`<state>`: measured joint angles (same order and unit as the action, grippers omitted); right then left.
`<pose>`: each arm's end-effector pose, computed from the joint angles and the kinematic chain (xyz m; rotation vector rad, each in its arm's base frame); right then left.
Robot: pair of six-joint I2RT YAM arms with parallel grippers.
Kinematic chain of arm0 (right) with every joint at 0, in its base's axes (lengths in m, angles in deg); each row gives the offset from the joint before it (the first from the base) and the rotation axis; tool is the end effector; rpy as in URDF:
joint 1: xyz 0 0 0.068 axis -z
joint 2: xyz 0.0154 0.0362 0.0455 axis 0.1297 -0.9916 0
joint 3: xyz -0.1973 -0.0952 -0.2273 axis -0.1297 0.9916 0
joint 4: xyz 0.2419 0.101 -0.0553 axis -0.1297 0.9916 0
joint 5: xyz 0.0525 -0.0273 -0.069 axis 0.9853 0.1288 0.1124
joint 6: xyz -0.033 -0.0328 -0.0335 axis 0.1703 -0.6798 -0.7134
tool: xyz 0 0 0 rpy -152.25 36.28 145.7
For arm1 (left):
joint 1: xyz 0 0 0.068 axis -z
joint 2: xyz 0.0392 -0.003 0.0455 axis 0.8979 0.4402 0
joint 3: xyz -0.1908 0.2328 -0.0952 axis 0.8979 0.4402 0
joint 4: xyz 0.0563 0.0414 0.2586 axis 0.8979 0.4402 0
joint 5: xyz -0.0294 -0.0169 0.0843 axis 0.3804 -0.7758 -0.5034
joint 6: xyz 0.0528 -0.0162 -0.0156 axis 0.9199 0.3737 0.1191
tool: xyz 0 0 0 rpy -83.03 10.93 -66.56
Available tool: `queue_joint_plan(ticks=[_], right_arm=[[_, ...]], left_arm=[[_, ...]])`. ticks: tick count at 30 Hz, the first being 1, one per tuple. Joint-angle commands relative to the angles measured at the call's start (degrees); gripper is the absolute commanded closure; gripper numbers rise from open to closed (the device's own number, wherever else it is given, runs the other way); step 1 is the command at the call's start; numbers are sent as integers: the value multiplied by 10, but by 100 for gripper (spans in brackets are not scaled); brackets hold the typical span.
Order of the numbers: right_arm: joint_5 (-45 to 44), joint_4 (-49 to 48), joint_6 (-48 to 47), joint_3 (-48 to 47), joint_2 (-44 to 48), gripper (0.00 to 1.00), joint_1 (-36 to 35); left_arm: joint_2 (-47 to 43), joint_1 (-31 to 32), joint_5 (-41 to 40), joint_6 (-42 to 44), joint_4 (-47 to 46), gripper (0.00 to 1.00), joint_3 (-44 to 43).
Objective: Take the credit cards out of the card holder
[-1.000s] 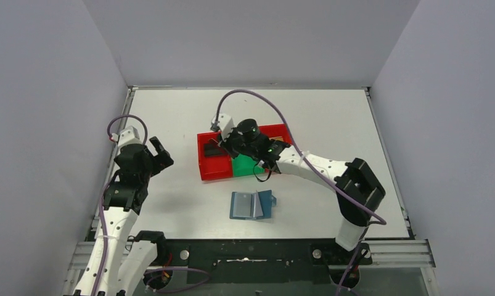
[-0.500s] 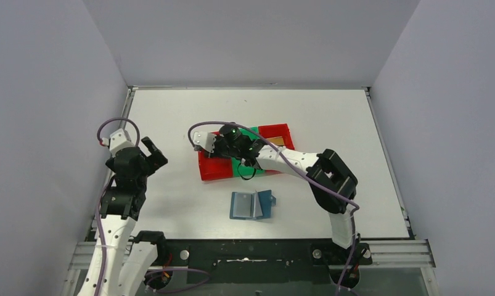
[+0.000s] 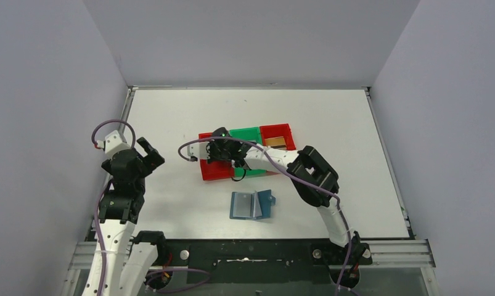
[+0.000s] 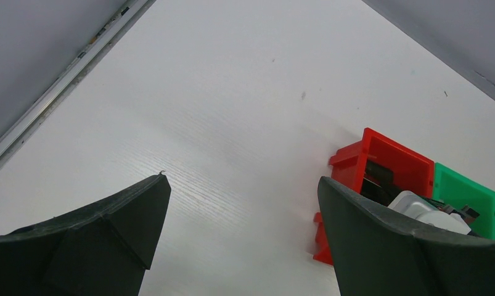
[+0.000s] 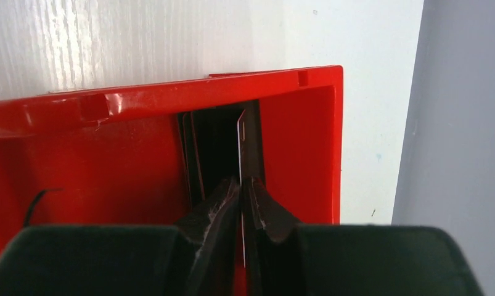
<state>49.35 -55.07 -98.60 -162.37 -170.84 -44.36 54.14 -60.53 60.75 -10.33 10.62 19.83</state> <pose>0.3202 0.4130 0.2102 -1.7530 1.3540 0.1165 0.1184 0.0079 0.3316 -0.6772 1.8525 -0.0036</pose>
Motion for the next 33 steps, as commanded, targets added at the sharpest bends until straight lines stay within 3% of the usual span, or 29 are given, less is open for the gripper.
queue_joint_plan(ticks=[1, 2, 4, 7, 12, 17, 22, 27, 33], right_arm=[[-21, -2, -22, -41, -4, 89, -2], [-18, 2, -17, -43, -4, 87, -2], [-10, 12, -11, -44, -2, 71, -2], [4, 25, 8, -44, 5, 62, -1], [39, 35, 53, -41, 33, 58, -1], [56, -14, 140, -7, 103, 57, -3], [-10, -74, 388, 88, 218, 54, -6], [-52, 17, 725, 180, 303, 57, -21], [-205, 90, 908, 288, 357, 53, -131]], left_arm=[[0, -6, 3, -1, -34, 8, -3], [0, -6, 4, -1, -35, 8, -3], [0, -7, 5, -1, -35, 8, -2], [0, -7, 9, 0, -37, 8, -2], [3, -10, 14, 1, -39, 8, -1], [7, -11, 16, 2, -39, 8, -1], [8, -11, 20, 2, -38, 8, -1], [6, -12, 38, 5, -41, 8, -1], [8, -12, 51, 7, -44, 8, 1]])
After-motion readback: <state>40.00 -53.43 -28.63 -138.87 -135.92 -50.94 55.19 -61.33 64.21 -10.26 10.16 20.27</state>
